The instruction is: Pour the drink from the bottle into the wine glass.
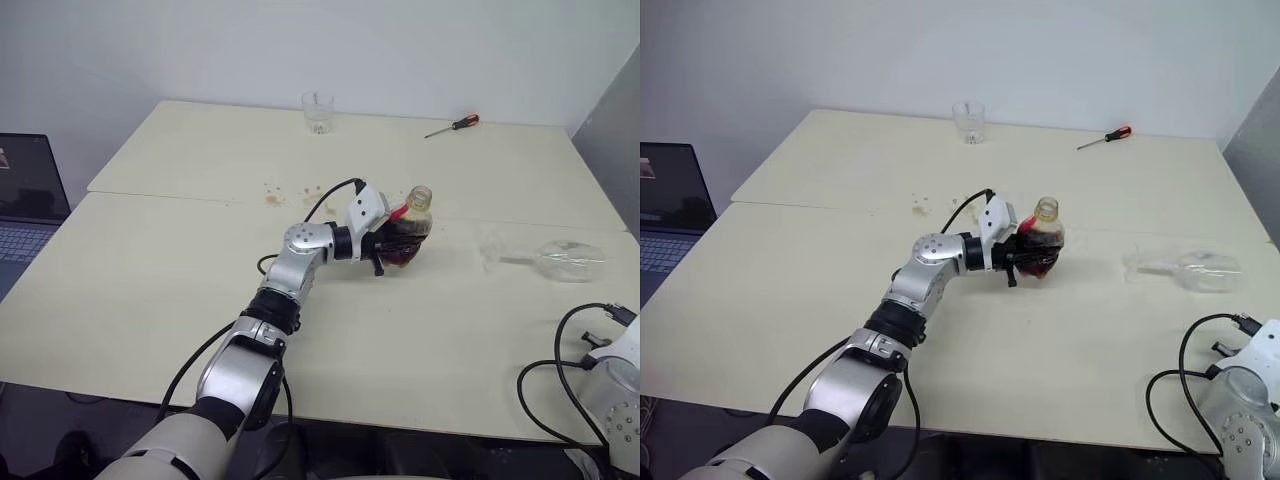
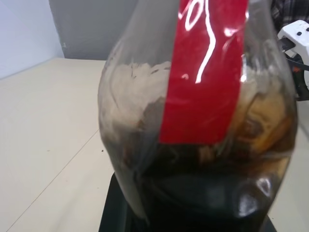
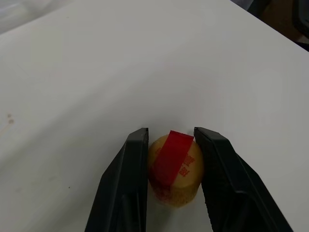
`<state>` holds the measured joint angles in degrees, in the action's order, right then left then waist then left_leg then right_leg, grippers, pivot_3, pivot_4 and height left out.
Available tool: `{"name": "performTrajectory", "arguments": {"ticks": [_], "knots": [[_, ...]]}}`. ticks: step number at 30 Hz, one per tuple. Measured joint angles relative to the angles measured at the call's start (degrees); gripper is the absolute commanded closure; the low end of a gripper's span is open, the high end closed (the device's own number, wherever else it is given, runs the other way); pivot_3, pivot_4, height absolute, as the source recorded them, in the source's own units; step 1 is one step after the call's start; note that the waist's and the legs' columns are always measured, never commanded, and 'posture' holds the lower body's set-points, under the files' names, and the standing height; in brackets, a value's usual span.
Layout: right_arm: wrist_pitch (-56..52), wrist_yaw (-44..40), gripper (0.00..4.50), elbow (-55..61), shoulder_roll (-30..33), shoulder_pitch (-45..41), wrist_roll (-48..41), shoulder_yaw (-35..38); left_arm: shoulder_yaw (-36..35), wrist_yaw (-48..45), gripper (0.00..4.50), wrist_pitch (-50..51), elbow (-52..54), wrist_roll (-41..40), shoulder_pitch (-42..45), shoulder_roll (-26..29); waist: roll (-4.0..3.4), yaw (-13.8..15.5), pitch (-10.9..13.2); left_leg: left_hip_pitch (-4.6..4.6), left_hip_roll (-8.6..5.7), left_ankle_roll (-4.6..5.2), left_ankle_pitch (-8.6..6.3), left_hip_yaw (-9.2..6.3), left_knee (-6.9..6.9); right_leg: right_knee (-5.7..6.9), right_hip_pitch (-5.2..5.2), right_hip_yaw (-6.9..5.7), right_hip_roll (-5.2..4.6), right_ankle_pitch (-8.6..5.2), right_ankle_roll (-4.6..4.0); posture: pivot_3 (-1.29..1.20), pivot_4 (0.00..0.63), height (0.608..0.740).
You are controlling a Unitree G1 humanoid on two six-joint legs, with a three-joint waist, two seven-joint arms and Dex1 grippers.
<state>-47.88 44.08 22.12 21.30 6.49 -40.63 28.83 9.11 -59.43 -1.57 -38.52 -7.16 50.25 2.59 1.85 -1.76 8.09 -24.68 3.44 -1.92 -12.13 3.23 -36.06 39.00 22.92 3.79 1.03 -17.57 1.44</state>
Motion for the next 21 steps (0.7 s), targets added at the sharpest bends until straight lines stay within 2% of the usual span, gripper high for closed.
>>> {"name": "performTrajectory", "arguments": {"ticks": [13,14,16,21], "knots": [[-4.9,-5.3,3.33,1.5,-2.8,-2.1,5.7,2.7,0.0,0.1,3.86,0.0,0.0,-0.1,0.0,0.0,-0.01,0.0,0.0,-0.01,-0.01,0.0,0.0,0.01,0.0,0.04,0.04,0.01,0.0,0.01,0.0,0.0,0.15,0.74],[-5.4,-5.7,2.61,1.9,-3.0,-2.1,6.0,2.7,0.0,0.1,3.86,0.0,0.0,-0.1,0.0,0.0,-0.01,0.0,0.0,-0.01,0.0,0.0,0.0,0.01,0.0,0.05,0.04,0.01,0.0,0.01,0.0,0.0,0.15,0.74],[-6.2,-6.8,2.06,2.9,-3.4,-2.2,6.7,2.7,0.0,0.1,3.86,0.0,0.0,-0.1,0.0,0.0,-0.01,0.0,0.0,-0.01,0.0,0.0,0.0,0.01,0.0,0.05,0.04,0.0,0.0,0.01,0.0,0.0,0.15,0.74],[-10.2,-8.4,0.21,8.2,-3.4,-2.4,8.7,2.7,-0.1,0.1,3.86,0.0,0.0,-0.5,0.0,0.0,-0.05,0.0,0.0,-0.02,0.0,0.0,0.0,0.0,0.0,0.07,0.08,0.04,0.0,0.01,0.0,0.0,0.15,0.74]]}}
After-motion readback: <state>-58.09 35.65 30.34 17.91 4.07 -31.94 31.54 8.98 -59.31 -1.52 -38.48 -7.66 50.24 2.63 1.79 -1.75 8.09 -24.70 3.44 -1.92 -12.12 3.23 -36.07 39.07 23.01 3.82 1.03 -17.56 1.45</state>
